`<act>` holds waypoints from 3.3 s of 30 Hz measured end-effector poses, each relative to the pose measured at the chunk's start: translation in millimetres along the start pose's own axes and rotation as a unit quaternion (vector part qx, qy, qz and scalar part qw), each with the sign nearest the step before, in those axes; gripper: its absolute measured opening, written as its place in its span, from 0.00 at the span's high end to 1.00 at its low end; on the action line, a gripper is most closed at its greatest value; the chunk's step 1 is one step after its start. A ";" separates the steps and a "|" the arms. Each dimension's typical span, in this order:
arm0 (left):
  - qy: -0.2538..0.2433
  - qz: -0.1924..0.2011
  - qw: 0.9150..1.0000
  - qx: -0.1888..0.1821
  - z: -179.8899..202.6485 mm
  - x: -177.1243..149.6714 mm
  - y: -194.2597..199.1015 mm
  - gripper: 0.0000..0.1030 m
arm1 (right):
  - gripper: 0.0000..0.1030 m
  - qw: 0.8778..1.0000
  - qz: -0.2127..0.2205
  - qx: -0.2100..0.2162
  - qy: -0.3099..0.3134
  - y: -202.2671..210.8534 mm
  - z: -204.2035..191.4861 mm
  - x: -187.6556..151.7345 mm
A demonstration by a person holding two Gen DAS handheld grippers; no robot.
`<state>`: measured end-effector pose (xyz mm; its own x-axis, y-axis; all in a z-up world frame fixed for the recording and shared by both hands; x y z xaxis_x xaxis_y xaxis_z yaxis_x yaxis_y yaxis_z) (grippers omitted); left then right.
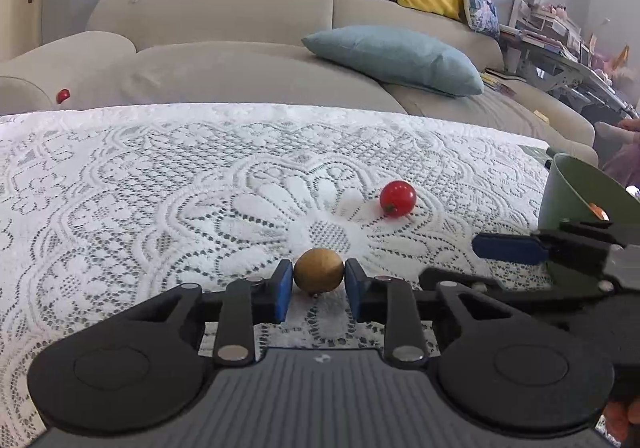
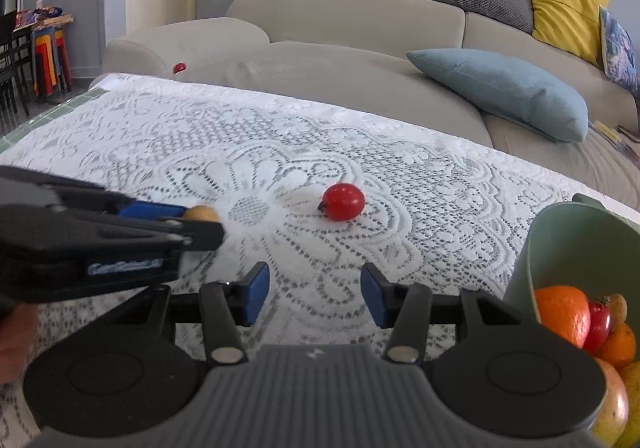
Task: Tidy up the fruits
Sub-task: 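Grasp the last red tomato with the right tool while the left tool holds the brown fruit, then carry both held fruits over the green colander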
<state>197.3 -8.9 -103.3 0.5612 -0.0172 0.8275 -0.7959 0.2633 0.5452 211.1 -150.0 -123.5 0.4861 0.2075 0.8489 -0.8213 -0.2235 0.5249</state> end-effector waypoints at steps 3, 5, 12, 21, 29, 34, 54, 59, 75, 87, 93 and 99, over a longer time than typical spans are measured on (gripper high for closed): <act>0.007 0.007 1.000 0.002 -2.7 3.6 4.5 0.70 | 0.53 1.000 0.010 0.000 -0.007 -8.1 2.4 7.0; 0.006 0.008 1.000 0.011 -4.0 5.5 5.3 0.70 | 0.53 1.000 0.013 0.002 -0.008 -15.2 3.2 11.2; 0.011 0.004 1.000 0.029 -8.9 7.3 3.2 0.70 | 0.53 0.999 0.003 -0.001 -0.044 -42.6 15.8 22.6; 0.018 -0.002 0.999 0.038 -14.0 6.0 4.0 0.70 | 0.54 0.998 -0.004 -0.005 -0.060 -68.1 23.1 31.0; 0.020 -0.004 0.999 0.038 -14.3 6.3 4.4 0.70 | 0.69 0.999 -0.007 -0.006 -0.042 -71.6 17.4 31.7; 0.021 -0.005 0.999 0.038 -15.0 5.7 5.2 0.70 | 0.70 0.999 -0.005 -0.004 -0.034 -70.1 12.6 30.7; 0.005 0.003 0.999 0.032 2.7 11.5 44.0 0.70 | 0.70 0.999 0.032 0.025 0.029 19.9 -20.7 32.8; 0.014 0.001 0.999 0.036 7.8 12.5 56.0 0.70 | 0.71 0.998 0.034 0.024 0.040 38.0 -23.1 26.8; 0.012 -0.005 1.000 0.015 47.2 20.0 90.3 0.70 | 0.70 0.995 0.029 0.050 0.077 111.2 -4.5 -1.5; -0.015 -0.024 0.997 -0.067 129.1 39.0 78.2 0.70 | 0.70 0.992 0.005 0.026 0.120 163.9 64.2 1.9; -0.014 -0.032 0.996 -0.080 165.5 51.1 62.4 0.69 | 0.71 0.989 -0.009 0.007 0.146 169.8 93.7 11.6; -0.020 -0.041 0.995 -0.091 191.8 56.8 41.6 0.70 | 0.71 0.988 -0.028 -0.007 0.149 159.7 121.8 13.3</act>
<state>152.5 -183.9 -7.9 0.6094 -0.0837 0.7884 -0.6920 0.4293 0.5804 122.8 -298.8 -20.9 0.4227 0.4914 0.7615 -0.8003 -0.1918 0.5681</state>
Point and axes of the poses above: each gripper's, at about its wrist camera, not at the fingertips, and y roughly against the way its jaws point, z to its right, x to its top, the point moved 3 cm from there along -y, roughly the way its jaws point, and after that the axes turned 3 degrees about z, right-handed, at the moved point
